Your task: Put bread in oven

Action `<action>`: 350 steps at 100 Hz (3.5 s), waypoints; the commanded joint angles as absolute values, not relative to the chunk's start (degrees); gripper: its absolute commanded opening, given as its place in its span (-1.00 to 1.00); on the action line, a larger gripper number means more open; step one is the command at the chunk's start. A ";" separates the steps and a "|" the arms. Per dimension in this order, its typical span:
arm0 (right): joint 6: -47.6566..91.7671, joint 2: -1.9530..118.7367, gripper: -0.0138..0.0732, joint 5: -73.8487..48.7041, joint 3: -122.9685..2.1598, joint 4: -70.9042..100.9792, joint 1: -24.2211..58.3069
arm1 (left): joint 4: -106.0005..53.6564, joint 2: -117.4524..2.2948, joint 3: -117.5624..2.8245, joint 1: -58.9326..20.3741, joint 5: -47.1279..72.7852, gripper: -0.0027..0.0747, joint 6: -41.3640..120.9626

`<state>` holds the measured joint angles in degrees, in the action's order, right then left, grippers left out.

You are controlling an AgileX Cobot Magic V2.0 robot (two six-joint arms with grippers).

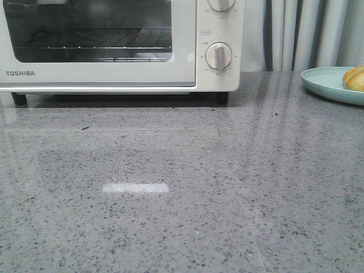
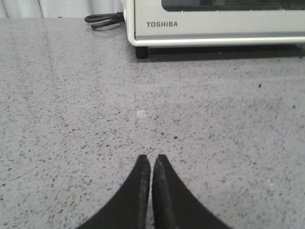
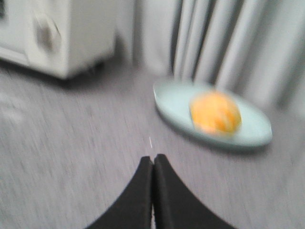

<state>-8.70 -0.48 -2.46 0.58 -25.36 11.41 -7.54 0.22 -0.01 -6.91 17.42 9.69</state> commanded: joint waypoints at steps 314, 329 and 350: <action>-8.59 28.36 -0.84 -15.96 -30.37 0.00 11.26 | -26.82 -68.44 -52.50 -19.29 17.25 -0.99 29.38; -8.59 28.36 -0.84 -15.40 -31.82 0.00 11.26 | -26.82 -66.04 -48.16 -19.29 18.46 -0.99 29.38; -8.59 28.36 -0.84 -15.11 -36.68 -0.39 11.26 | -26.82 -65.62 -42.49 -19.29 18.82 -0.99 29.38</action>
<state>-8.83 27.72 -20.09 -32.83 0.00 11.41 -28.33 -63.58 -45.67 -19.81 13.50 29.43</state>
